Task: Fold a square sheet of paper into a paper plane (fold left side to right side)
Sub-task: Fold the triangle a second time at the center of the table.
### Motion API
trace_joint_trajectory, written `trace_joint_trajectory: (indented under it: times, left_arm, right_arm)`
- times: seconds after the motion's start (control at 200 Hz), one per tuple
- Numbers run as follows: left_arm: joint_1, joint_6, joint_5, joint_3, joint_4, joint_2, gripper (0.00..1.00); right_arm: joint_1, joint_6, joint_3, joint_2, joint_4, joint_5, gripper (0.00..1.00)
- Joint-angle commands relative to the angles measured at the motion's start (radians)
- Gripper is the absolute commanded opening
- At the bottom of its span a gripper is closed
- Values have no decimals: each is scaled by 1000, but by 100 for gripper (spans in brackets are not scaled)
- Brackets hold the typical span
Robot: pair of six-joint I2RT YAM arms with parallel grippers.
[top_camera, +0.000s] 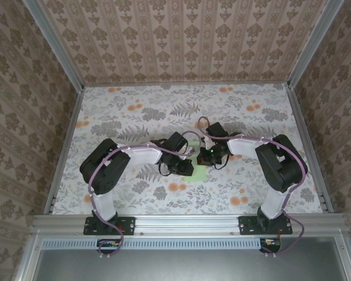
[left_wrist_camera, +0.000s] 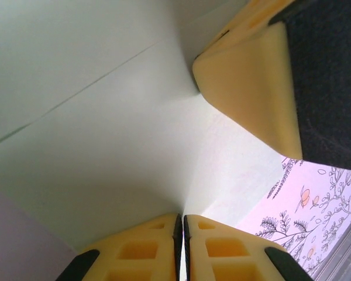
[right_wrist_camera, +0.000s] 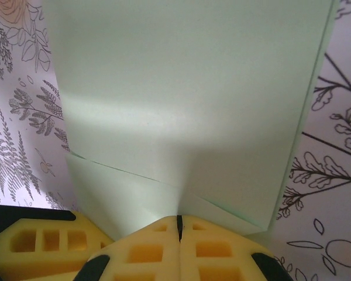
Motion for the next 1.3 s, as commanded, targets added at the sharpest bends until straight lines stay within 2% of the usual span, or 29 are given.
trace_joint_trajectory:
  times: [0.0, 0.55, 1.105, 1.24, 1.295]
  left_arm:
    - [4, 29, -3, -43, -38, -22, 13]
    - [-1, 85, 51, -132, -67, -100, 13]
    - [19, 82, 8, -187, -87, -168, 12]
    - [48, 69, 21, -195, -57, -238, 19]
    - [70, 56, 28, -203, -27, -271, 22]
  right_arm:
    - [0, -22, 1, 45, -101, 87, 0]
    - [-6, -40, 28, 68, -142, 106, 0]
    - [-5, -38, 24, 54, -123, 91, 0]
    - [-7, -23, 10, -11, -63, 65, 3]
    - [-9, -13, 0, -53, -34, 68, 8]
